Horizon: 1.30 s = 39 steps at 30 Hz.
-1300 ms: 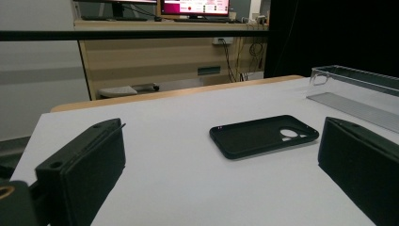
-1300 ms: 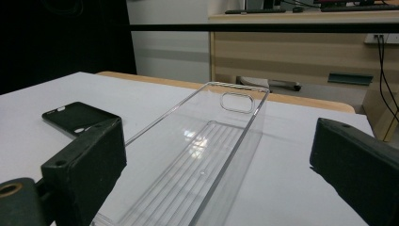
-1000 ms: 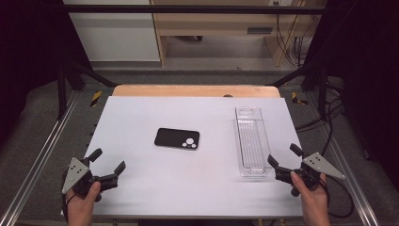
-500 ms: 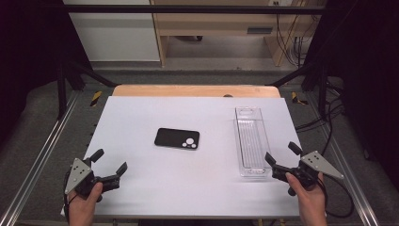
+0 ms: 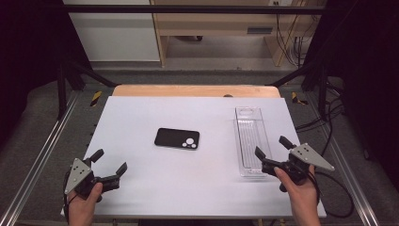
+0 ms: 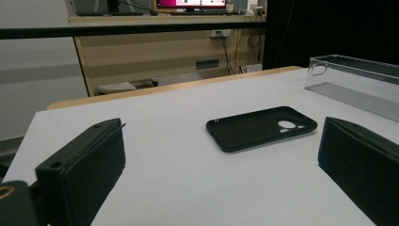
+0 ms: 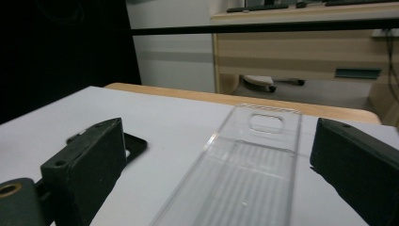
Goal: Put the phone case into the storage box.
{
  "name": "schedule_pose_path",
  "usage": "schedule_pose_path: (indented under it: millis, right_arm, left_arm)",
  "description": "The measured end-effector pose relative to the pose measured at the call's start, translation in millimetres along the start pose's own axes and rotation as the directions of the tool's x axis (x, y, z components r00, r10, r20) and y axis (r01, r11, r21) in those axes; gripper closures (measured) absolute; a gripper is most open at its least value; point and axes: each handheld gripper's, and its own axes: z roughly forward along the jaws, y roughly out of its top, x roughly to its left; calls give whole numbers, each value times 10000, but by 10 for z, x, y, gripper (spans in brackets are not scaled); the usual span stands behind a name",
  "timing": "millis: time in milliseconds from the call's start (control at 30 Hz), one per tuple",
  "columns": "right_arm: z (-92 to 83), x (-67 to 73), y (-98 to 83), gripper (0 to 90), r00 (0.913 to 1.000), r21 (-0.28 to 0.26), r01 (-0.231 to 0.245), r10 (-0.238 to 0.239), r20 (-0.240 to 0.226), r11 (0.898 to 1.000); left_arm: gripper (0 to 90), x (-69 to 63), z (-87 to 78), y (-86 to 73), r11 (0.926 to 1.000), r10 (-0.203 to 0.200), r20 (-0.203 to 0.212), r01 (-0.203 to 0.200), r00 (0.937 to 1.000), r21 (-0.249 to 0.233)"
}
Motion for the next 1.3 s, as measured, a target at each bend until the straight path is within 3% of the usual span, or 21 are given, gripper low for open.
schedule_pose_path:
  millis: [533,800,1067,1300]
  right_arm:
    - [567,480,261,38,9971,588,357,-315,-698,9976]
    - [920,702,399,37,9937,801,808,-741,-836,9935]
    - [1221,773,422,40,9954,1046,631,-550,-784,9925]
    - [1498,906,305,43,9966,1351,531,-440,-693,9894]
  left_arm:
    - [12,-5,9,-5,10000,20,59,-21,10000,39]
    - [12,-11,16,-6,10000,21,109,-22,9999,49]
    - [12,-18,23,-8,10000,32,159,-34,9999,76]
    - [13,-21,29,-8,9999,60,212,-63,9998,104]
